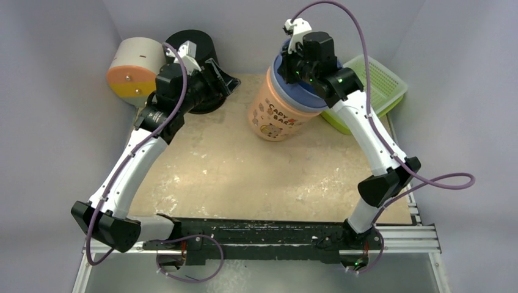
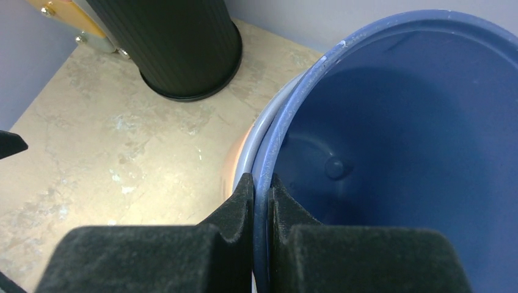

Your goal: Turn the large container upside down

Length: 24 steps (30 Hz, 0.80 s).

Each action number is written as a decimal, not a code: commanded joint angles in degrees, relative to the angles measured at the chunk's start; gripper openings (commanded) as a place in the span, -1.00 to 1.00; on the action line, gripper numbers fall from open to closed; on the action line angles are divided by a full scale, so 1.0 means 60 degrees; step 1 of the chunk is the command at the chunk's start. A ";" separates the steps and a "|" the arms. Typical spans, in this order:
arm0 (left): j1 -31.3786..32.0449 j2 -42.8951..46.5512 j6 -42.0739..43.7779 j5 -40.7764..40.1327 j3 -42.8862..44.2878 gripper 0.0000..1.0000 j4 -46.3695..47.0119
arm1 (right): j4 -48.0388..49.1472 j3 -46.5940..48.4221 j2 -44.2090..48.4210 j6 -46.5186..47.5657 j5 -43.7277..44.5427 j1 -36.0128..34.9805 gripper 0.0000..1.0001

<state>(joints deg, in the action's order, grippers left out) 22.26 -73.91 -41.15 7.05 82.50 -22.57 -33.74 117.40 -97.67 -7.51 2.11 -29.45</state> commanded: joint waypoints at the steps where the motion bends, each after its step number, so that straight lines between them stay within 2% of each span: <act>1: 0.0003 -0.0261 -0.1494 0.0765 0.0618 0.48 0.1665 | 0.1866 0.0508 0.0116 0.0472 0.0281 -0.0530 -1.00; 5: 0.0021 -0.0745 -0.2344 0.1192 0.0312 0.49 0.2807 | 0.1928 0.0742 -0.0211 0.0548 0.0451 -0.0790 -1.00; 8: 0.0096 -0.1009 -0.2457 0.1117 -0.0077 0.50 0.3383 | 0.1898 0.1135 -0.0434 0.0584 0.0444 -0.0896 -1.00; 14: 0.0279 -0.1753 -0.1889 0.0904 -0.0052 0.51 0.3266 | 0.1710 0.1875 -0.0782 0.0663 0.0335 -0.0961 -1.00; 24: 0.0444 -0.2671 -0.1642 0.0819 0.0220 0.51 0.3351 | 0.1537 0.1921 -0.0739 0.0768 0.0042 -0.1009 -1.00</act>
<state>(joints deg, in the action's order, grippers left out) 24.47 -88.82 -52.34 11.99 81.78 -6.48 -32.08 124.68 -105.16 -4.45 3.46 -34.96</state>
